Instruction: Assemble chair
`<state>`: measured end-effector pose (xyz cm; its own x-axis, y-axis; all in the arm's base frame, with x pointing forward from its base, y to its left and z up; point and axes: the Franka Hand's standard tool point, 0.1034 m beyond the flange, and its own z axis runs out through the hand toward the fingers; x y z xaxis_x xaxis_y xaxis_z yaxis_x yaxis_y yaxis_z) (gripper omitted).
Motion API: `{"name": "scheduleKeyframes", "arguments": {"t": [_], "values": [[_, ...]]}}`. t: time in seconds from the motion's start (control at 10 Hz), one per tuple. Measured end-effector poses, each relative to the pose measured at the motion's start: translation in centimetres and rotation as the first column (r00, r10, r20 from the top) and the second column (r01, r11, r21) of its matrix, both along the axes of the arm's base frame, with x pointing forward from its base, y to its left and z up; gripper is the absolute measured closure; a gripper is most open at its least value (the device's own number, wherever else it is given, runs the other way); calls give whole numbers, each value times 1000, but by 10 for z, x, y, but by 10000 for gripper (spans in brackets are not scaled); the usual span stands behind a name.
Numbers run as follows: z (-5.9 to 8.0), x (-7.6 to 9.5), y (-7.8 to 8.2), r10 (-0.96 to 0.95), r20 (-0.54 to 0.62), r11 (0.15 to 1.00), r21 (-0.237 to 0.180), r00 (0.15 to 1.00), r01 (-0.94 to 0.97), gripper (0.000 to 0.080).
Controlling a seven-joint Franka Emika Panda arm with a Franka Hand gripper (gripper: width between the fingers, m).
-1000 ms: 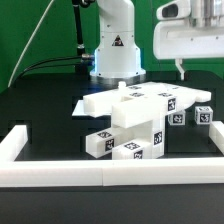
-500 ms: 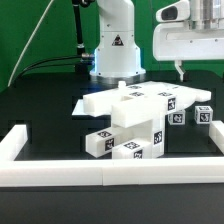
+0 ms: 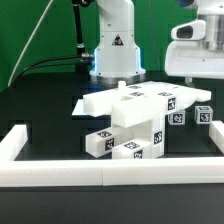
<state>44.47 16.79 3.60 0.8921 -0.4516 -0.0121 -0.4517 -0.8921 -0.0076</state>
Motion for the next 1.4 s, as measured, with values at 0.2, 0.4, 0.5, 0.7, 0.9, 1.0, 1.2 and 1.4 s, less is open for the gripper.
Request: {"name": "scheduleKeyframes", "arguments": {"t": [0.2,0.4,0.5,0.7,0.9,1.0,1.2,1.4], "values": [[-7,-3,-1,1,1,1000,-5,1000,-1,150],[-15,-6,0,6,-5,1000,-11,1000,-6,150],[-19,-7,1,9,-9,1000,-15,1000,-9,150],[-21,-6,1,10,-1,1000,-16,1000,-10,150],[-21,-6,1,11,-1,1000,-16,1000,-11,246],[-21,-6,1,12,-1,1000,-16,1000,-12,399],[-21,-5,1,12,0,1000,-16,1000,-12,515],[-21,-5,1,12,0,1000,-16,1000,-12,515]]}}
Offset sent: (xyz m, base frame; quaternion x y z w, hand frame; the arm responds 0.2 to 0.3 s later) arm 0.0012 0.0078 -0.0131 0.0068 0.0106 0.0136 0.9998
